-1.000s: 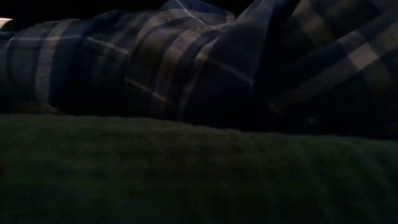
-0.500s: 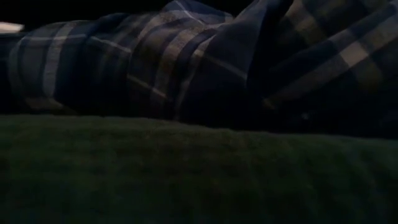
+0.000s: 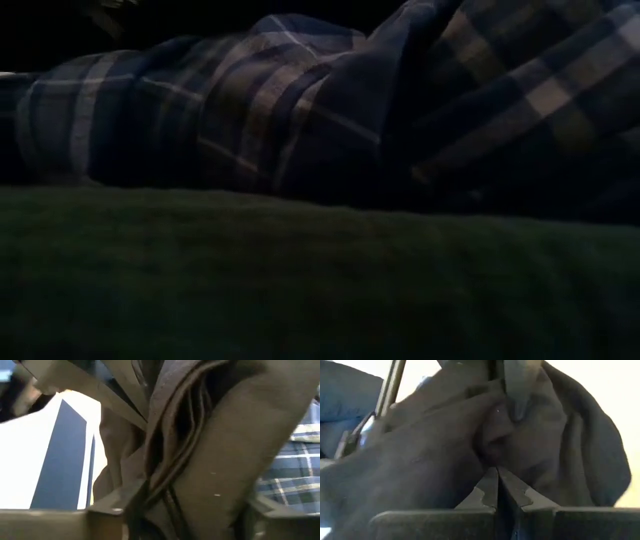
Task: Fold Laundry from Bin
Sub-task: Put the black shirt into the laundry bin
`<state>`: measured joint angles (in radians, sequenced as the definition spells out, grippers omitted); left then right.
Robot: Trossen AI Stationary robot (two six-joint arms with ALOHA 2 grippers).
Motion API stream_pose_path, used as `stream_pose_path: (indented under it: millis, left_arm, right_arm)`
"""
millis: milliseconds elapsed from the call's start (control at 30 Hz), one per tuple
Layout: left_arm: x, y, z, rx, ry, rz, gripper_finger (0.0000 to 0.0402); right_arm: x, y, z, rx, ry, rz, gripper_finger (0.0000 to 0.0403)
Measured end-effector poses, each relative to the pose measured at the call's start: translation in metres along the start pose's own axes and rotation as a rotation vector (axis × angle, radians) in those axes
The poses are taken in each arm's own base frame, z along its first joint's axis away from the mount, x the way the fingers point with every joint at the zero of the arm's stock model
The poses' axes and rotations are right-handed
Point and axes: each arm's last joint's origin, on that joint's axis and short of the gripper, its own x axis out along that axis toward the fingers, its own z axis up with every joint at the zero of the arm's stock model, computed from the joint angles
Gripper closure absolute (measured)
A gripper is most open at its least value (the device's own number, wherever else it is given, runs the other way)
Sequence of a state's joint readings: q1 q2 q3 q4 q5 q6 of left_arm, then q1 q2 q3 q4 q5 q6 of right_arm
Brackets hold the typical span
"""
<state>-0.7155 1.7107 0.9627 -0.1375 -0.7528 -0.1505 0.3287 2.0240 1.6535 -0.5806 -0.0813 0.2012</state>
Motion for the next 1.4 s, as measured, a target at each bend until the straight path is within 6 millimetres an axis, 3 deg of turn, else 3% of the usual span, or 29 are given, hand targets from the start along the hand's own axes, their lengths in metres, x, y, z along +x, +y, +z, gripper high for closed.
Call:
stream_pose_path:
  millis: [233, 433, 567, 667, 867, 1000, 1167, 1400]
  left_arm:
    - [0.000, 0.000, 0.000, 0.032, 0.004, -0.007, 0.0366]
    - [-0.002, 0.001, 0.006, 0.079, -0.010, 0.016, 0.0366]
    - [-0.004, 0.002, 0.017, 0.105, -0.033, 0.017, 0.0366]
    - [-0.005, 0.002, 0.023, 0.120, -0.045, 0.020, 0.0366]
    - [-0.010, 0.007, 0.030, 0.125, -0.064, 0.031, 0.0366]
    - [-0.013, 0.014, 0.032, 0.117, -0.062, 0.038, 0.0366]
    - [-0.011, 0.019, 0.031, 0.120, -0.043, 0.049, 0.0366]
    - [-0.005, 0.025, 0.031, 0.111, -0.024, 0.020, 0.0366]
  right_arm:
    - [-0.044, 0.025, 0.010, -0.050, -0.011, -0.197, 0.0400]
    - [-0.081, 0.072, 0.012, -0.174, -0.099, -0.545, 0.0400]
    - [-0.087, 0.104, 0.000, -0.271, -0.188, -0.753, 0.0400]
    - [-0.083, 0.119, -0.009, -0.301, -0.186, -0.740, 0.0400]
    - [-0.074, 0.127, -0.016, -0.245, -0.128, -0.496, 0.0386]
    - [-0.072, 0.133, -0.011, -0.171, -0.169, -0.364, 0.0325]
    - [-0.066, 0.138, -0.006, -0.202, -0.200, -0.291, 0.0206]
    - [-0.037, 0.132, -0.013, -0.241, -0.088, -0.277, 0.0043]
